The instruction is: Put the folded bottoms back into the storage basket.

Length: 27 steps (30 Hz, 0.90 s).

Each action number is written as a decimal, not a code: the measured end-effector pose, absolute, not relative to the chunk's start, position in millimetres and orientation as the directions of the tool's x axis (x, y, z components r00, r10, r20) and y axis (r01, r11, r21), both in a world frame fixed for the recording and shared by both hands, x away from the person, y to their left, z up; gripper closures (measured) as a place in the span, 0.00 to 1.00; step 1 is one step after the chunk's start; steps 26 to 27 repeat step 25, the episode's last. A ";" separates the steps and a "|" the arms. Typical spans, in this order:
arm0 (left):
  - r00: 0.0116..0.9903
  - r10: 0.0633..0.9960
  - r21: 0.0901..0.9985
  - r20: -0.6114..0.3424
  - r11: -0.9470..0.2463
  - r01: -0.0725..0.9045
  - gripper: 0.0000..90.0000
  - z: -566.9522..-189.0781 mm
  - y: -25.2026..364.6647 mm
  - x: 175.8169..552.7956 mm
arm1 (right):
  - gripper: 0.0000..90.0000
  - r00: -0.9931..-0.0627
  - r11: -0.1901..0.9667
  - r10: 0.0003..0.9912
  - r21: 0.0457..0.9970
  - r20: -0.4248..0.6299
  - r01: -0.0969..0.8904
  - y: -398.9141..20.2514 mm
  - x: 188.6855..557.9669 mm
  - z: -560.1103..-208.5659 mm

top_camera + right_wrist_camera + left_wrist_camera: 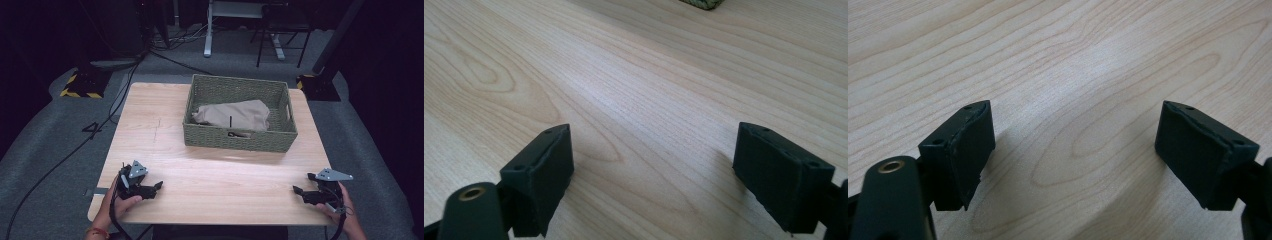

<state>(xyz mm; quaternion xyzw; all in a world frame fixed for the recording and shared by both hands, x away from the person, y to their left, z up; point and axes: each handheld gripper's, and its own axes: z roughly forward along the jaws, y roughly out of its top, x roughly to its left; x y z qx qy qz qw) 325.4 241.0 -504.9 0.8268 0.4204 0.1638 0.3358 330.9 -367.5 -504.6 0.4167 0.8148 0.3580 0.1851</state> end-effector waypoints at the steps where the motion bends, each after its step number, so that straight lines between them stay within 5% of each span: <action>1: 0.593 0.805 0.693 -0.013 -0.421 0.586 0.19 -504.9 241.0 325.4 | 0.18 -0.585 0.397 0.811 0.737 -0.004 0.546 -367.6 331.0 -504.6; 27: 0.595 0.803 0.690 -0.016 -0.422 0.588 0.18 -504.9 241.0 326.0 | 0.18 -0.586 0.398 0.810 0.737 -0.003 0.546 -367.5 331.3 -504.7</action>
